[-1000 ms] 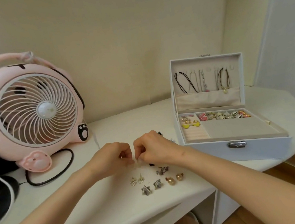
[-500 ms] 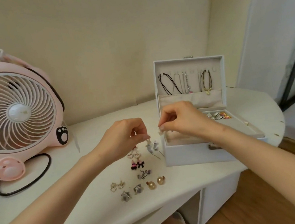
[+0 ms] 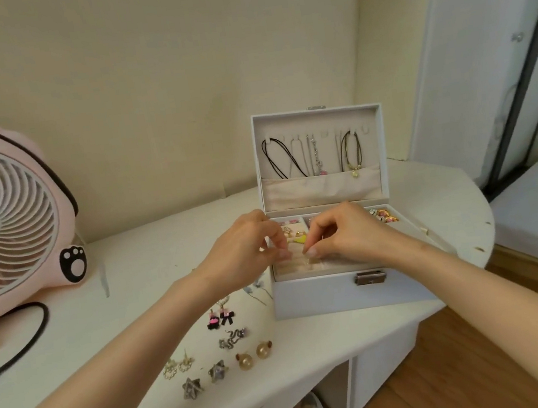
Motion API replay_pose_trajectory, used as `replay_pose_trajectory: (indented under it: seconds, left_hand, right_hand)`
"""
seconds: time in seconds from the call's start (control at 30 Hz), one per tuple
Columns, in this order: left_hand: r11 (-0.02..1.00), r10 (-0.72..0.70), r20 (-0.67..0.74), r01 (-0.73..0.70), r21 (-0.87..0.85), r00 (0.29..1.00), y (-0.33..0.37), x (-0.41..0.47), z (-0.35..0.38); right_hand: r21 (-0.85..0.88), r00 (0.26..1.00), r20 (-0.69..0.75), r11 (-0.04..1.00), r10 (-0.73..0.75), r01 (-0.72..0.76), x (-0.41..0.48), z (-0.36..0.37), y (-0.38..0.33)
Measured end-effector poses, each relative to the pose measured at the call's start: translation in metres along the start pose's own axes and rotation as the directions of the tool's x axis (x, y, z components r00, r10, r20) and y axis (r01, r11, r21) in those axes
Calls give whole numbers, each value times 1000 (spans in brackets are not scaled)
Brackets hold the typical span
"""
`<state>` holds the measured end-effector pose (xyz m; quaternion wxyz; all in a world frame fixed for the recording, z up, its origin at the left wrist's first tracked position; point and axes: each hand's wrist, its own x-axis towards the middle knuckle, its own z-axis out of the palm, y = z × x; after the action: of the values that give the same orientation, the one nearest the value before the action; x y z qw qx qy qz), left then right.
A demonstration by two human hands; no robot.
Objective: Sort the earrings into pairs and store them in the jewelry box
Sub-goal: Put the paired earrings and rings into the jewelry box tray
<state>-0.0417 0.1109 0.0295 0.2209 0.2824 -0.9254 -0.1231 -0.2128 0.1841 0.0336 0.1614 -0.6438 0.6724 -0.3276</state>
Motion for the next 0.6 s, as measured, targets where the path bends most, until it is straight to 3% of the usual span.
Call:
replay_pose_trajectory:
  seconds: [0.3,0.6]
  left_hand:
    - [986,-40,32,35,165,999,-3,22,9]
    - [971,-120,218,69,228,969,5,40,4]
  right_hand:
    - [-23,999,-2,998,52,-52,15,4,5]
    - [-37,993,48,993,112,-111,28,7,4]
